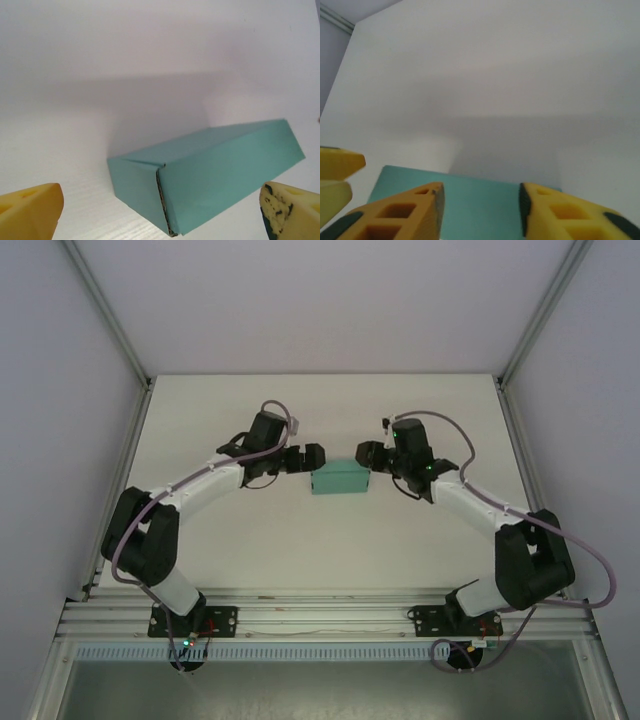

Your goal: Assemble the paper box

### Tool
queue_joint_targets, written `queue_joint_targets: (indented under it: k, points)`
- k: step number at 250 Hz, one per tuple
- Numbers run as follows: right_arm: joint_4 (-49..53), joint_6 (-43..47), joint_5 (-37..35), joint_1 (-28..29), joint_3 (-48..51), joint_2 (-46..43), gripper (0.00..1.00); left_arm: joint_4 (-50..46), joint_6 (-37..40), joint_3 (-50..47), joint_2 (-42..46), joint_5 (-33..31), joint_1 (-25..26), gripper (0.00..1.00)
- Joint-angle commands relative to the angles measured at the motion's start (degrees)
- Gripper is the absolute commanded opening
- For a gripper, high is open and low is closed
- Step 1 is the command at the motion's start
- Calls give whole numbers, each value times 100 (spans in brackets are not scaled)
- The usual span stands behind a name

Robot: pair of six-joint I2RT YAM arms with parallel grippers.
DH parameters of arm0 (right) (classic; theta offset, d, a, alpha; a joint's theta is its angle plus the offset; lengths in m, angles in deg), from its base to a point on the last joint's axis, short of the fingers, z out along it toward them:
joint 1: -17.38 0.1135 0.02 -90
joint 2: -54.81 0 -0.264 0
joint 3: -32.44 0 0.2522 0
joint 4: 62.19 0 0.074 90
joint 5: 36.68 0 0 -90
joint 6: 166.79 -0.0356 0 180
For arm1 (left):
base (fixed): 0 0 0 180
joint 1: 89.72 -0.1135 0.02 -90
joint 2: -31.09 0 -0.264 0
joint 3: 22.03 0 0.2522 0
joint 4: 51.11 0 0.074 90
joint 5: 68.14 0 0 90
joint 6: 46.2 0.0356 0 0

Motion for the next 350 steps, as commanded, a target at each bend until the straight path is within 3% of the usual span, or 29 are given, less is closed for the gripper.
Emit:
queue_joint_targets:
  k: [1, 39, 49, 82, 108, 144, 202, 240, 268, 304, 350]
  points:
    - [952, 674, -87, -8, -500, -220, 55, -559, 274, 284, 407, -713, -66, 100]
    - [1563, 2456, 678, -4, -1054, -203, 82, -771, 399, 425, 821, -1468, -284, 100]
    - [1782, 3244, 1046, -1, -1189, -192, 100, -837, 472, 449, 914, -1657, -357, 100]
    - [2796, 5896, 1600, 27, -1612, -96, 100, -967, 542, 385, 1218, -2037, -623, 100]
    - [3531, 7691, 1610, 128, -1899, 135, 100, -1049, 553, 219, 1426, -2337, -745, 100]
    - [4270, 8952, 1173, 493, -2418, 653, 100, -1088, 475, -154, 1727, -2597, -841, 100]
    - [4670, 9207, 284, 787, -3447, 1857, 100, -1073, 253, -773, 2064, -2517, -937, 100]
    - [4728, 9191, 2, 885, -3817, 2393, 91, -1230, 153, -977, 2230, -2749, -983, 100]
    - [4464, 9075, -392, 983, -3780, 2679, 89, -1208, 130, -1115, 2371, -2755, -1002, 100]
    - [4411, 8948, -723, 1010, -3782, 2975, 78, -1223, 133, -1180, 2465, -2813, -1007, 100]
    - [4204, 8731, -1091, 1097, -3624, 3084, 73, -1169, 105, -1288, 2518, -2791, -1026, 100]
